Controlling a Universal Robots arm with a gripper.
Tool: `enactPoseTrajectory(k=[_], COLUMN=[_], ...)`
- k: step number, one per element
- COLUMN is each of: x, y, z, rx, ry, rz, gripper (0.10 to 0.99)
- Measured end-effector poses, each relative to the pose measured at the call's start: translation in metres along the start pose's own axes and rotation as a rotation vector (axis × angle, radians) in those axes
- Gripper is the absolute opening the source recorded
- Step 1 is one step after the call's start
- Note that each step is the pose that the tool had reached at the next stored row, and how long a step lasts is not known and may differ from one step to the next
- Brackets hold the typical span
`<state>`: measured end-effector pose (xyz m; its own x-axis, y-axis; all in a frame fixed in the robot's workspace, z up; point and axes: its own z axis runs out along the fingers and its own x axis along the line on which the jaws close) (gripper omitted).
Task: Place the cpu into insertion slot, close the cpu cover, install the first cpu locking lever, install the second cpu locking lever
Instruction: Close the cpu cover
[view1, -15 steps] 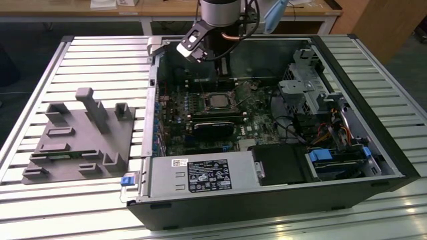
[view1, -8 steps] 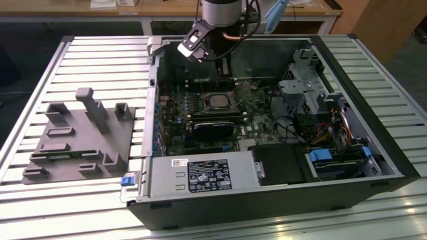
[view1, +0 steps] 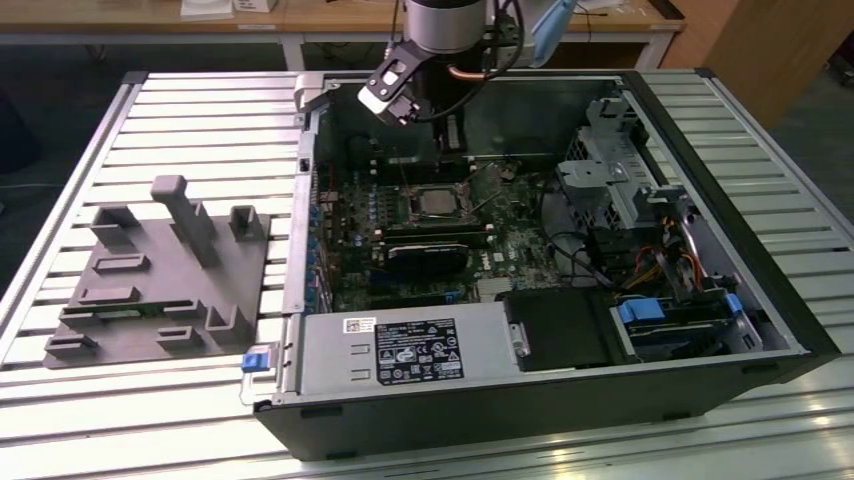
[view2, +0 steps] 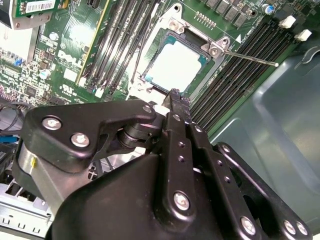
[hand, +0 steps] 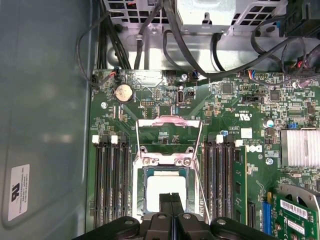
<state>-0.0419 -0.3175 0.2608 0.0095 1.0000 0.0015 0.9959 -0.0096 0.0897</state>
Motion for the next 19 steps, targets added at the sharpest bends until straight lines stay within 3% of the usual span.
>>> enactPoseTrajectory(k=[19], x=[0.0001], y=[0.0085], z=[0.0008], rx=[0.000], ry=[0.0000], rz=[0.000], gripper=[0.106])
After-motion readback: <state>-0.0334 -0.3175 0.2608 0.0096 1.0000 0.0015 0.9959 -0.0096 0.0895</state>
